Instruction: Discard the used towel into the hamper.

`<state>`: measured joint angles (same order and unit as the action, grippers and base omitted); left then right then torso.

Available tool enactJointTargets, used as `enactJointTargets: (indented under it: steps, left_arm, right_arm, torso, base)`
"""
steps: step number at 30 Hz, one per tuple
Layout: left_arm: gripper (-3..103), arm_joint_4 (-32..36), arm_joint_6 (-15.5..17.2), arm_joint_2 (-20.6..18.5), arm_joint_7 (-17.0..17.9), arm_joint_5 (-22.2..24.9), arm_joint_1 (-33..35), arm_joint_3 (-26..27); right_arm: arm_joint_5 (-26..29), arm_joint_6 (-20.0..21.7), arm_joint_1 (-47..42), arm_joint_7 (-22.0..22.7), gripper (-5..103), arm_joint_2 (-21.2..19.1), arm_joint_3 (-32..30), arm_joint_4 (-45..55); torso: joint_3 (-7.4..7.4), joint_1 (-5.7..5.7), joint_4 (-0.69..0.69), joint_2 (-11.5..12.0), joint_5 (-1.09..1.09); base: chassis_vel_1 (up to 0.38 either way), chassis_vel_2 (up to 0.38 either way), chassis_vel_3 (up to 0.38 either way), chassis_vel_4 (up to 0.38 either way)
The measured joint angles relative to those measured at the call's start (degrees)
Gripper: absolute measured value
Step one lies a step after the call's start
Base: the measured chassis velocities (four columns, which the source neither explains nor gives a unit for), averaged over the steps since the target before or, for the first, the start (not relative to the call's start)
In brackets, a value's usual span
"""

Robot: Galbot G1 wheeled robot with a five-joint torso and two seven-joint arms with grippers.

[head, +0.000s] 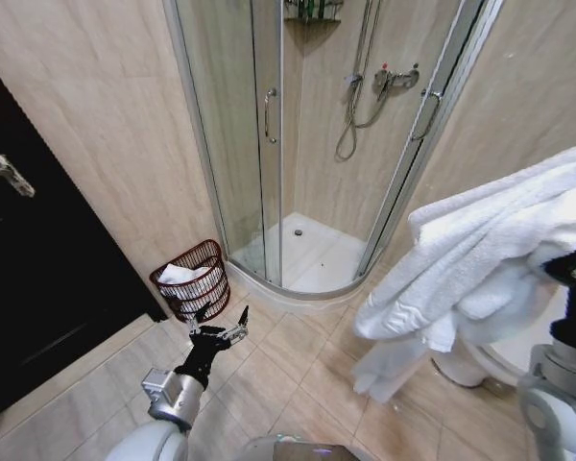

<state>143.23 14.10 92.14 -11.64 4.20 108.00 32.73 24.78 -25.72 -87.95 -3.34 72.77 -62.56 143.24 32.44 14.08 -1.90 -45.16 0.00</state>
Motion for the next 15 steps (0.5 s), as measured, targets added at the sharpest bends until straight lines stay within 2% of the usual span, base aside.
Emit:
enactJointTargets:
  steps: [15]
  left_arm:
    - [100, 0.00, 0.00, 0.00, 0.00, 0.00, 0.00, 0.00]
  right_arm:
    - [-0.11, -0.67, -0.15, -0.55, 11, 0.03, 0.63, 0.00]
  torso:
    - [2.09, 1.66, -0.01, -3.77, 0.00]
  base:
    - [0.000, 0.000, 0.000, 0.000]
